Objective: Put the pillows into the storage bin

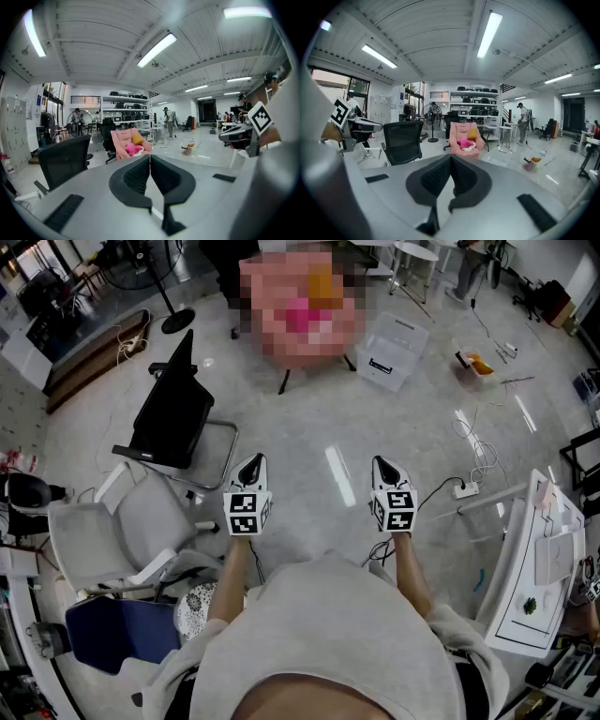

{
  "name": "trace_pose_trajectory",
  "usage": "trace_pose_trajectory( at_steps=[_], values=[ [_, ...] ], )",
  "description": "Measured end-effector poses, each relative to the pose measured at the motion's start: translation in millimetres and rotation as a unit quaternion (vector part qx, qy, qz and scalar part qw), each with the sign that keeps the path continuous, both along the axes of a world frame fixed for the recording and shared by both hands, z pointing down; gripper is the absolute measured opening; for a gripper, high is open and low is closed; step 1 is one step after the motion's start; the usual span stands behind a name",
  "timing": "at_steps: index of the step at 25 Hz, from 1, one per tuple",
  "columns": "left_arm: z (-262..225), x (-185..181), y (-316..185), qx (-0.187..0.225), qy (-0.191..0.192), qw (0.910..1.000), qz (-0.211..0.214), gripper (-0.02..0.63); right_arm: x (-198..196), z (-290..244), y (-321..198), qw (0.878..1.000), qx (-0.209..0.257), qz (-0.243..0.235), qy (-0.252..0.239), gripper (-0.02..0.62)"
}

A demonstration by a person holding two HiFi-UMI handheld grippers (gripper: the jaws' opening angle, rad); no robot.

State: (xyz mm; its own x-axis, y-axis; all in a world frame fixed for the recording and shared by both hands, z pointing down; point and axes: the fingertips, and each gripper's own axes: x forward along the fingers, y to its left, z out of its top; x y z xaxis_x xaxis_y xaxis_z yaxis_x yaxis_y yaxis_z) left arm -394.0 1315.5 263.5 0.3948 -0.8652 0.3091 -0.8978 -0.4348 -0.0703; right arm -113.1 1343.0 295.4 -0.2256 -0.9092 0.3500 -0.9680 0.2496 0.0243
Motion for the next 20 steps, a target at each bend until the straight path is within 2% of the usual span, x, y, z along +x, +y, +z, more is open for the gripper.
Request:
trace_pose_trajectory(
  at_steps=[10, 14, 15, 16, 17, 18, 20],
  values=[
    [2.2, 12.3, -4.6, -0.002, -0.002, 1.0000, 0.002, 0.012, 8.7, 5.4, -4.3, 1.000, -0.007, -0.010, 0.004, -0.002],
    [4.4, 29.7, -0.6, 0.010, -0.019, 0.9992, 0.033, 0.030, 10.0, 5.4, -3.6, 1.000, 0.001, -0.030, -0.007, -0.002],
    [6.9, 36.3, 1.2, 0.006, -0.015, 0.9988, 0.046, 0.105, 8.6, 6.8, -3.9, 0.999, 0.001, -0.041, -0.014, 0.086],
    [10.3, 42.5, 2.8, -0.002, -0.007, 0.9984, 0.055, 0.186, 7.4, 8.5, -4.1, 0.998, -0.001, -0.053, -0.022, 0.259],
    [14.0, 47.5, 4.1, -0.010, 0.004, 0.9982, 0.059, 0.213, 7.8, 9.9, -4.2, 0.998, -0.002, -0.060, -0.028, 0.277],
    [17.4, 51.5, 5.2, -0.018, 0.012, 0.9981, 0.058, 0.229, 9.7, 10.9, -4.0, 0.998, -0.002, -0.064, -0.030, 0.256],
    [22.5, 58.7, 7.4, -0.027, 0.022, 0.9980, 0.053, 0.232, 14.6, 13.3, -3.7, 0.997, -0.004, -0.068, -0.029, 0.279]
  ],
)
